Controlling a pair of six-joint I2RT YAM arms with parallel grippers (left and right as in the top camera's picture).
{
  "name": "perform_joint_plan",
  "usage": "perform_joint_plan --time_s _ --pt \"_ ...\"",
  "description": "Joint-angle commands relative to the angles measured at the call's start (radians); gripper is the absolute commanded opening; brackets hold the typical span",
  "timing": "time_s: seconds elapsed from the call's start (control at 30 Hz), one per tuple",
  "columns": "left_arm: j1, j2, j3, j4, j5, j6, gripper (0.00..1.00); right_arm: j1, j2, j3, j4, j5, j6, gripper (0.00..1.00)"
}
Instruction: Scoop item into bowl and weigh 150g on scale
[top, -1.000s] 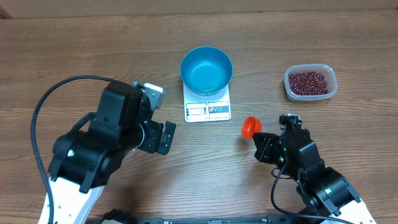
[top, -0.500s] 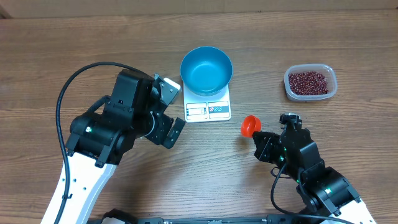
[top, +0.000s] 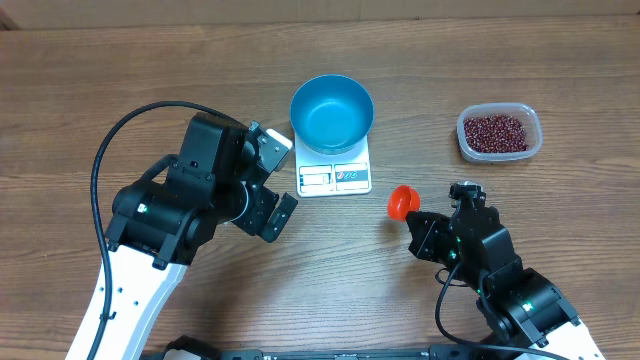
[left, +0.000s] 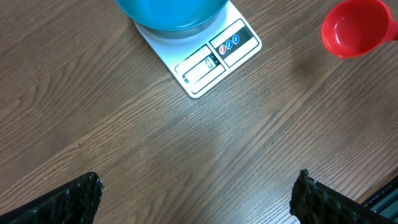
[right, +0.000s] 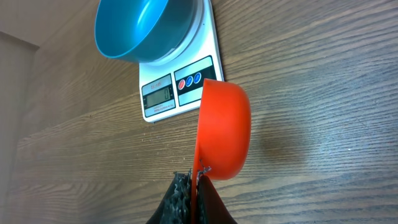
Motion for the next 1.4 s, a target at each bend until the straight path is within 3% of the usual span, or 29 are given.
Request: perform_joint_plan --time_s 0.0,1.13,1.23,1.37 --pt "-0.002 -0.007 0.018 0.018 0.010 0.014 1.00 -0.003 -0.002 0.021 -0.002 0.006 0.003 0.04" --pt "-0.002 -0.002 0.025 0.031 0.019 0.005 1.00 -0.003 -0.002 0.021 0.000 0.010 -0.001 0.04" --pt "-0.002 0.000 -0.009 0.046 0.028 0.057 1.00 -0.003 -0.002 0.021 0.000 0.010 -0.001 0.04" --pt "-0.001 0.000 -0.033 0.051 0.147 0.244 1.00 -0.003 -0.002 0.021 -0.001 0.010 0.000 0.04"
